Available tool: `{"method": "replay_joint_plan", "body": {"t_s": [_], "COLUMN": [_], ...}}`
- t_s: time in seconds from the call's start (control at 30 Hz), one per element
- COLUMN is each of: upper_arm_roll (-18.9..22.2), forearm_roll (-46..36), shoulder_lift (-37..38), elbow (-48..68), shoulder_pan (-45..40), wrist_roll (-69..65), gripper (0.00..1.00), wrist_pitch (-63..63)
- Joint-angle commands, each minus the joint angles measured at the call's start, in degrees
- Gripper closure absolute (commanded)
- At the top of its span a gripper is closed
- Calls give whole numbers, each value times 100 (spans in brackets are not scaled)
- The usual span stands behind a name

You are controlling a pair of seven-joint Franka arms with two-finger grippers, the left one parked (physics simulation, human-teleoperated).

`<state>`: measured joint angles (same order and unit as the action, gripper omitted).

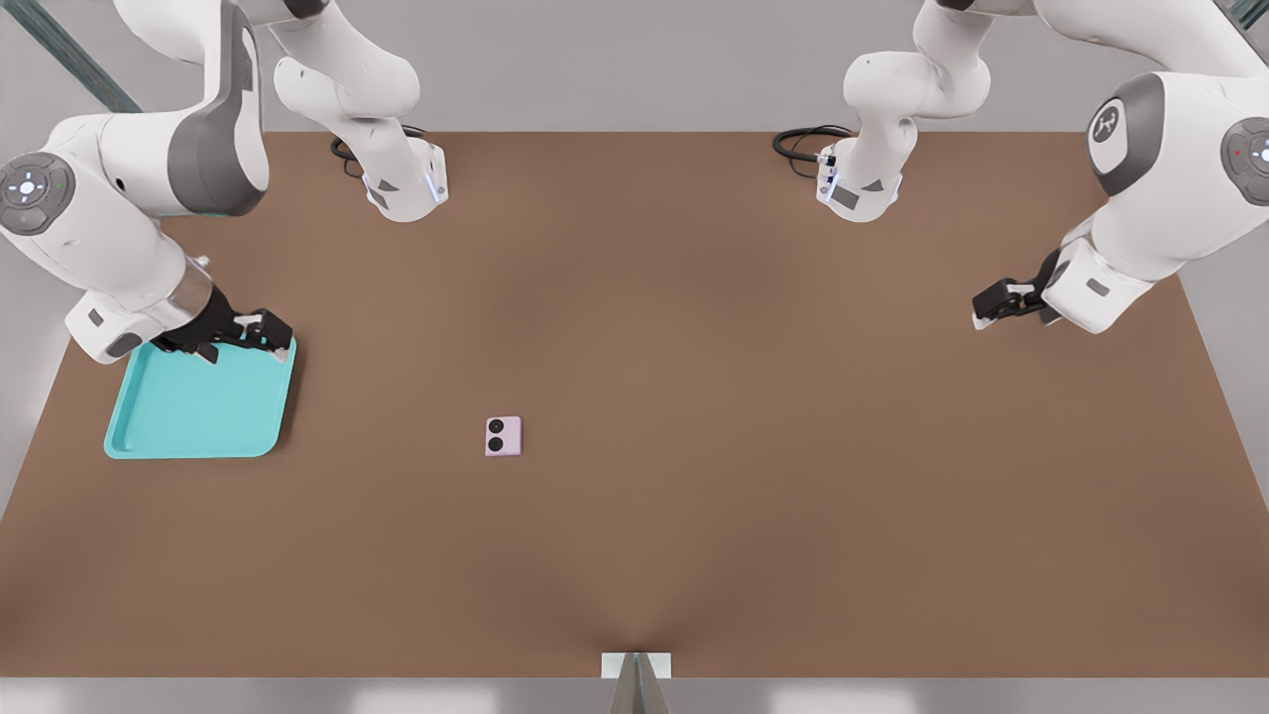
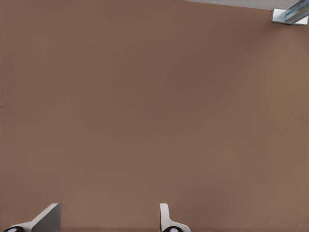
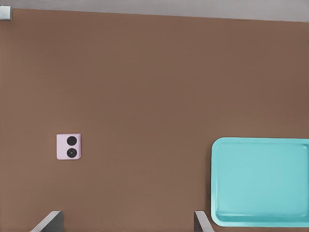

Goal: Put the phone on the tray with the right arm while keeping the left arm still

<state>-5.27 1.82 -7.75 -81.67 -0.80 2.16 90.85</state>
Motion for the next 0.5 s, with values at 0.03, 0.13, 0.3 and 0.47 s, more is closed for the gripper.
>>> {"method": "replay_joint_plan", "body": {"t_s": [0.03,0.13,0.3,0.47], "upper_arm_roll": [-10,-27,-36,-36], "forearm_roll": [3,-15,11,20], "shoulder_lift": [10,-200,-1343,-2380], "elbow": [-25,19,186,186], "shoulder_pan": [18,106,923,1872], "wrist_roll": [3,117,890,2491], "gripper": [0,0,0,0], "wrist_pitch": [74,91,1110,2358]}}
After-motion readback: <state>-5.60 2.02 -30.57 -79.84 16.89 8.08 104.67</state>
